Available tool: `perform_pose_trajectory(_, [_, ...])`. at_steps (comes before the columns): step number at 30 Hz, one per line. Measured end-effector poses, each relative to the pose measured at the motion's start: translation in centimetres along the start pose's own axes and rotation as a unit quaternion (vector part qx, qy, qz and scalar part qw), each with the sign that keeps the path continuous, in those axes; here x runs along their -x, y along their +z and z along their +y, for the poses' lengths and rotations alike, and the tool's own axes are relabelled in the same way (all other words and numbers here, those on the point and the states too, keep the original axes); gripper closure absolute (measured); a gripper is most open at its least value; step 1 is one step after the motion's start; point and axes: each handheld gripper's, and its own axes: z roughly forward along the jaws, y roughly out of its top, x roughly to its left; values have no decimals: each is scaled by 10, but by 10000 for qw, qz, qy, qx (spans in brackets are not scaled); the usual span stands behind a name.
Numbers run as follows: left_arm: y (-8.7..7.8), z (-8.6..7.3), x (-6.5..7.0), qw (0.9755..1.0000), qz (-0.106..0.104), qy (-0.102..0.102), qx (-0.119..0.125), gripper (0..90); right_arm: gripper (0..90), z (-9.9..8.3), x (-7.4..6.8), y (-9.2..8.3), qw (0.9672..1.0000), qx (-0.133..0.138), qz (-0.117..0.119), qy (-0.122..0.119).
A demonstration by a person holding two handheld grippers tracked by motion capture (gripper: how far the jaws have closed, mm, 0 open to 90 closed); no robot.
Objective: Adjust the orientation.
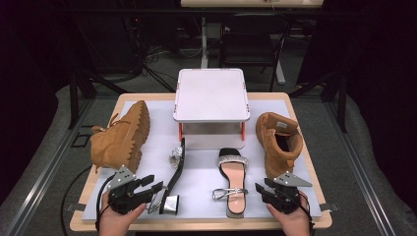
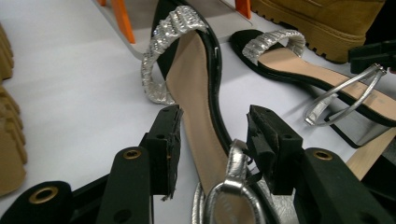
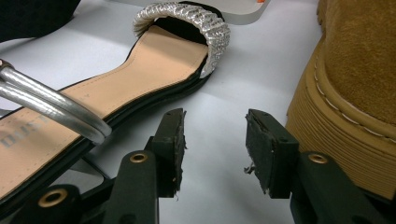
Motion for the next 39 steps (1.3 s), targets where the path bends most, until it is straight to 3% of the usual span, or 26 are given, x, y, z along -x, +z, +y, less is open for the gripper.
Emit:
perform_pose_trajectory(14, [14, -5, 5, 9997, -159, -27, -205, 553, 562, 0, 1, -1, 10000, -13, 8, 19])
perform_pose_trajectory(22, [18, -7, 7, 9996, -132, 16, -251, 568, 561, 0, 1, -1, 10000, 1, -3, 36])
perform_pose_trajectory(34, [19, -9, 6, 9994, -124, 39, -307, 646, 560, 0, 1, -1, 10000, 2, 8, 45])
perform_pose_trajectory(39, [18, -9, 6, 9994, -171, 45, -303, 728, 559, 0, 1, -1, 10000, -7, 5, 39])
